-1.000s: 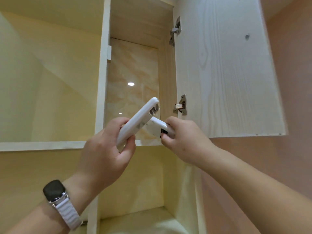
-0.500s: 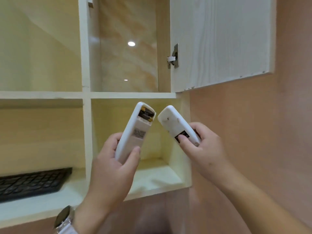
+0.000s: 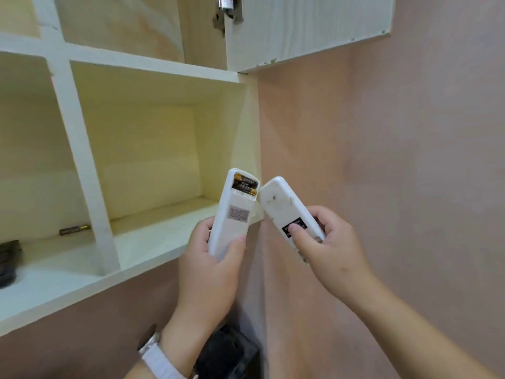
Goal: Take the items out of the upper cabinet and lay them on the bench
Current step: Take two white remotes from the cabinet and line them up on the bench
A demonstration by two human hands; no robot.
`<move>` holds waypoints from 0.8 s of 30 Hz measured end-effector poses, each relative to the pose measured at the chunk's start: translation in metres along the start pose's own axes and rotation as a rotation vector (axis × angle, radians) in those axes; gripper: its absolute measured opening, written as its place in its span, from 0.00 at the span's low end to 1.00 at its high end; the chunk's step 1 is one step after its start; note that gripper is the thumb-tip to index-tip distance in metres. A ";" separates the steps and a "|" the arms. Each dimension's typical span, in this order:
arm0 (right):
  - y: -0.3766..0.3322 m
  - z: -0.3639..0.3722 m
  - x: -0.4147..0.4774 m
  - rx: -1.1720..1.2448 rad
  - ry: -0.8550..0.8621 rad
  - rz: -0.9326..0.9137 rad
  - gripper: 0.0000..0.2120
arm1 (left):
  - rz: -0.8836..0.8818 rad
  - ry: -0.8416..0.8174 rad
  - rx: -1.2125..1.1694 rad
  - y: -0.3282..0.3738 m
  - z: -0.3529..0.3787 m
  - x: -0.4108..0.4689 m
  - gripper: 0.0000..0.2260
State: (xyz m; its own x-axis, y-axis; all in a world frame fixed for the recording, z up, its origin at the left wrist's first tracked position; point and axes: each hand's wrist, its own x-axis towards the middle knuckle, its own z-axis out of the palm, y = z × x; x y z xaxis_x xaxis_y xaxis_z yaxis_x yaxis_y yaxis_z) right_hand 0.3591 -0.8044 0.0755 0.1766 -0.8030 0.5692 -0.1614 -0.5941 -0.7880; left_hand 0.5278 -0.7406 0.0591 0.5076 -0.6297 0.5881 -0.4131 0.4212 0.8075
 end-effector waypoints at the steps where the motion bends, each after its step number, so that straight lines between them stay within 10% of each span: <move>1: 0.002 0.000 -0.012 -0.016 0.015 0.027 0.06 | -0.017 -0.023 -0.023 -0.005 -0.001 -0.008 0.08; 24: -0.013 -0.152 -0.280 -0.324 0.616 0.549 0.05 | -0.180 -0.762 -0.261 0.015 0.096 -0.222 0.13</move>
State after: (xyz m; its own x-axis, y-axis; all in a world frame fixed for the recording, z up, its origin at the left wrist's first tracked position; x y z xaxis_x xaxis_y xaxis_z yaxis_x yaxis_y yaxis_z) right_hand 0.1641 -0.5791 -0.0384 -0.5460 -0.8059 0.2290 -0.3530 -0.0266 -0.9353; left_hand 0.3367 -0.6569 -0.0640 -0.1414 -0.9326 0.3320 -0.1382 0.3506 0.9263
